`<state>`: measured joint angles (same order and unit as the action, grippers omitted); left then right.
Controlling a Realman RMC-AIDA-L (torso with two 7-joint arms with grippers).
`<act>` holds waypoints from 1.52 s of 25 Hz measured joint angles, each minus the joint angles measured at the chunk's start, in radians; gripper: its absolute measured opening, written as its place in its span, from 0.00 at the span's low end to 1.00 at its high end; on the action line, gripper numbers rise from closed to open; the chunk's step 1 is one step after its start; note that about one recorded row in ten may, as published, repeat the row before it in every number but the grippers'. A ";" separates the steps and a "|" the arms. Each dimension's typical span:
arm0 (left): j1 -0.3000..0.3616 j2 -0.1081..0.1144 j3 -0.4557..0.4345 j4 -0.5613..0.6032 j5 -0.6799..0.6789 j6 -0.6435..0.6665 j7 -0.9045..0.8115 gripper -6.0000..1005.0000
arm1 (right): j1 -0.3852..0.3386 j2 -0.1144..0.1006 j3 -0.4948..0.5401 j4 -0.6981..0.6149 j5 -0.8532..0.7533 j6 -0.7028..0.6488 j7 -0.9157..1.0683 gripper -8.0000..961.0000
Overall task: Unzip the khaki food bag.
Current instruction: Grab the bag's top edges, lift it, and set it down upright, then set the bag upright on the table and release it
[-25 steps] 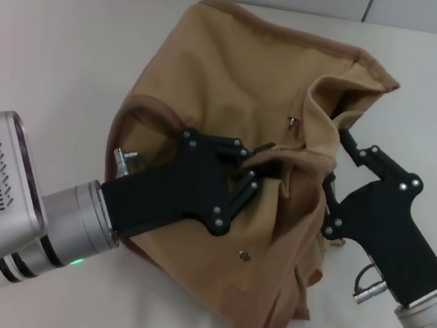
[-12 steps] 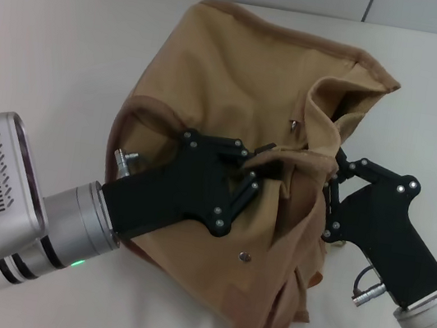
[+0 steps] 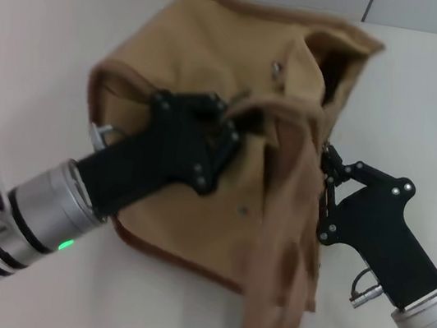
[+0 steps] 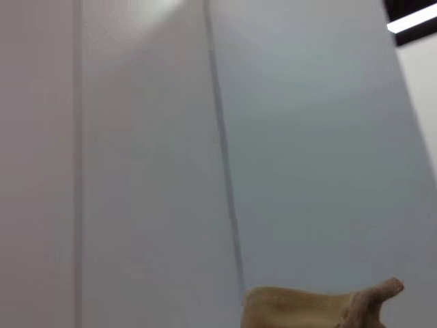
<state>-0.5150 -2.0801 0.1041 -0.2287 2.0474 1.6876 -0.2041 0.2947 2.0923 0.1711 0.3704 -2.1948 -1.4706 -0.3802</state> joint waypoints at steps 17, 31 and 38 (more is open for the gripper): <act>0.140 0.001 -0.414 -0.057 0.000 0.017 -0.153 0.10 | -0.005 0.000 -0.016 -0.026 0.006 0.015 0.017 0.06; 0.144 0.000 -0.379 -0.030 0.004 -0.031 -0.162 0.10 | 0.105 0.000 0.078 -0.089 0.007 0.111 0.090 0.31; 0.147 0.000 -0.371 -0.024 0.004 -0.039 -0.162 0.11 | 0.150 0.000 0.077 -0.083 0.001 0.117 0.091 0.45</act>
<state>-0.3683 -2.0800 -0.2671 -0.2523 2.0518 1.6482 -0.3665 0.4451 2.0923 0.2481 0.2872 -2.1939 -1.3538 -0.2895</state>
